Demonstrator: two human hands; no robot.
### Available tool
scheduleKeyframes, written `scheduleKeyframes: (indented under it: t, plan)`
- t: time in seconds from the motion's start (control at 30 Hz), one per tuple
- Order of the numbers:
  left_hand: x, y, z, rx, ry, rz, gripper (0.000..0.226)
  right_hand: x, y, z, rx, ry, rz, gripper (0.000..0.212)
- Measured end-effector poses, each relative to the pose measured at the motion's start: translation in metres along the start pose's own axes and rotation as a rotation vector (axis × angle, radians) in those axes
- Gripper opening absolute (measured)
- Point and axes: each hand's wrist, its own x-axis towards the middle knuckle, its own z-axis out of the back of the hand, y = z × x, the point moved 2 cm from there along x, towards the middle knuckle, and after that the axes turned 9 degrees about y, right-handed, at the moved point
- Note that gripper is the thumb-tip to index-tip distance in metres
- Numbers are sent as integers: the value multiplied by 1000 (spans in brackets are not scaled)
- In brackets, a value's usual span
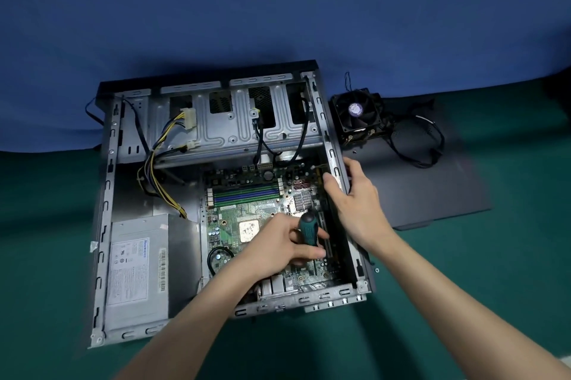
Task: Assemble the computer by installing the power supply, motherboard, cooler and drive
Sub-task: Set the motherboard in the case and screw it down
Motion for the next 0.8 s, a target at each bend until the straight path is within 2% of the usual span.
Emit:
scheduleKeyframes:
  t: [0.07, 0.23, 0.8]
  plan:
    - [2, 1, -3, -6, -5, -21, 18, 0, 0, 0, -5, 0, -3, 49]
    - [6, 0, -6, 174, 12, -119, 8, -1, 1, 1, -5, 3, 3, 50]
    - [14, 7, -9, 266, 97, -105, 5, 0, -1, 0, -29, -3, 6, 49]
